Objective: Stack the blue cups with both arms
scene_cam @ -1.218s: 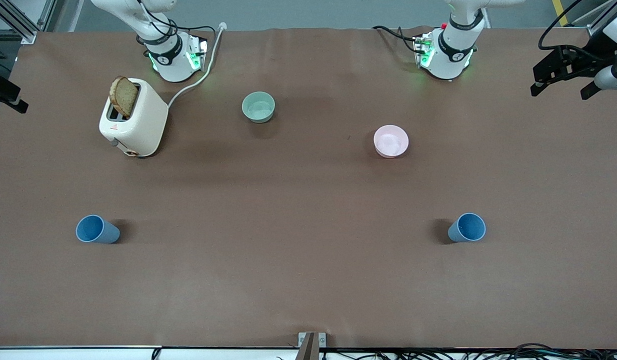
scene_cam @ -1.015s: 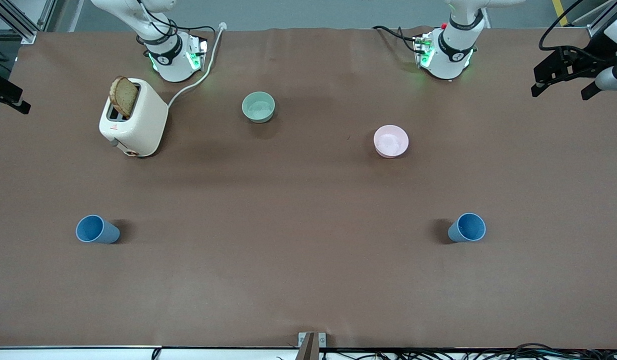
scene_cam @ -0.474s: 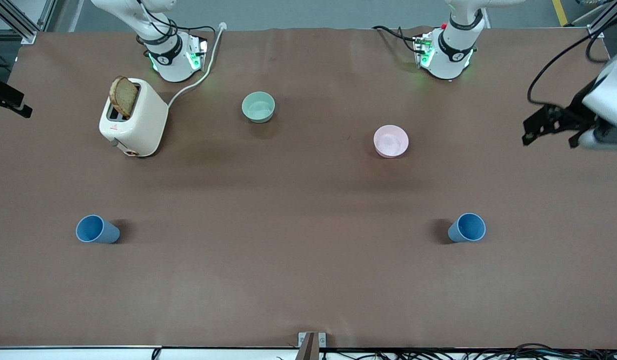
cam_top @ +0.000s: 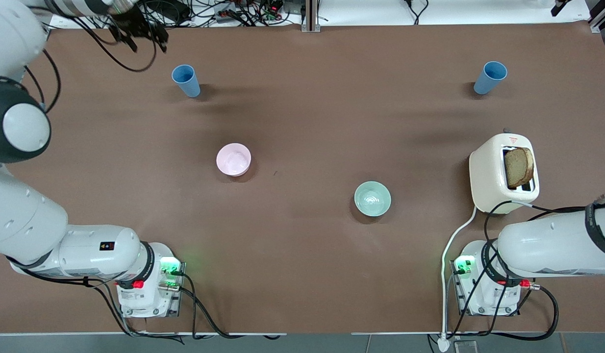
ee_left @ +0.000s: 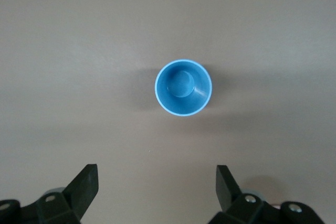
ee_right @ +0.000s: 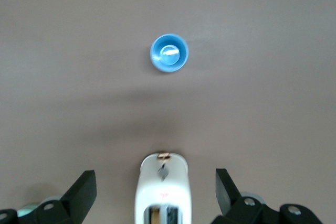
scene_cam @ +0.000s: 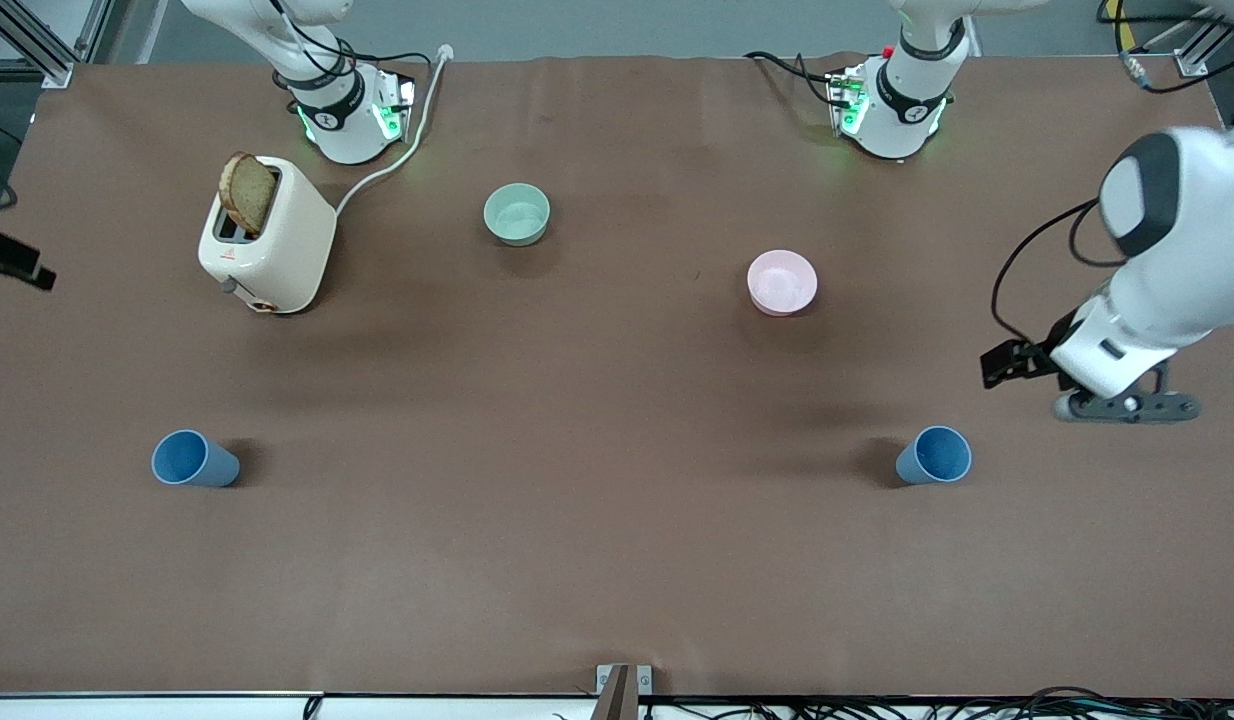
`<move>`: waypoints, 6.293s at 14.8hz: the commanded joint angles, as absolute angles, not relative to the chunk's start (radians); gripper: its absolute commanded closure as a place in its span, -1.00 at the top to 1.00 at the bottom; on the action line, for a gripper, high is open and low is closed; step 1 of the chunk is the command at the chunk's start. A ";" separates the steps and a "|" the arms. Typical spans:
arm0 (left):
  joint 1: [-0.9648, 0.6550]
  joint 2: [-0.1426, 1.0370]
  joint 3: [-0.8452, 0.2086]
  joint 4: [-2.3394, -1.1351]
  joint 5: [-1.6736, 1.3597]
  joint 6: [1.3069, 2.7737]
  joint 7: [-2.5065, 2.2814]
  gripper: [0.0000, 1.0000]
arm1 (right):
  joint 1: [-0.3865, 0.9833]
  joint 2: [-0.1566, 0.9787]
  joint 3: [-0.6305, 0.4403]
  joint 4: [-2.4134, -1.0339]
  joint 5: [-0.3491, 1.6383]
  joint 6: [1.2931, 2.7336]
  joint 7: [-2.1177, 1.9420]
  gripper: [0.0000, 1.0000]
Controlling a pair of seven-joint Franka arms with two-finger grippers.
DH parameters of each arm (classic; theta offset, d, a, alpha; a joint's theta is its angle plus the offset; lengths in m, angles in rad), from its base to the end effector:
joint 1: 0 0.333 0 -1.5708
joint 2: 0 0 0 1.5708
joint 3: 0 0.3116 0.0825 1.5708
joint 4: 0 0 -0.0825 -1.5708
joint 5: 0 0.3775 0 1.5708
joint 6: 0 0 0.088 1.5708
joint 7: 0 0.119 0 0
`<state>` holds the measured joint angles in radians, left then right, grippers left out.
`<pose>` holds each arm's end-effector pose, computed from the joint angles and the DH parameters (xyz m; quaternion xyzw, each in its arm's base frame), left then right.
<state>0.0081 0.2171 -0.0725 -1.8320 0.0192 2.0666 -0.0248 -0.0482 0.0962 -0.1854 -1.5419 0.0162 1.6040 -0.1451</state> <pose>0.6098 -0.0360 0.4019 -0.9997 0.0234 -0.0091 0.0003 0.5636 -0.1273 0.5711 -0.9989 0.0444 0.0161 0.0023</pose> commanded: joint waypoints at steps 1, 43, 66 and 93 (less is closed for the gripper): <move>0.028 0.308 -0.078 -1.835 0.035 2.164 -0.021 0.81 | -0.049 0.213 -0.219 -1.529 0.058 1.708 -0.205 1.00; -0.360 0.624 -0.436 -1.671 0.247 2.261 -1.508 -0.99 | -0.057 0.056 -0.141 -1.537 0.049 1.524 -0.192 -0.90; 0.060 0.189 -0.439 -1.316 0.235 1.545 -0.329 1.00 | -0.048 0.070 0.405 -1.683 0.115 1.791 0.604 -0.99; -0.060 -0.147 -0.110 -1.675 0.034 1.603 -0.066 1.00 | 0.196 0.555 0.615 -1.694 -0.051 2.304 1.269 -0.87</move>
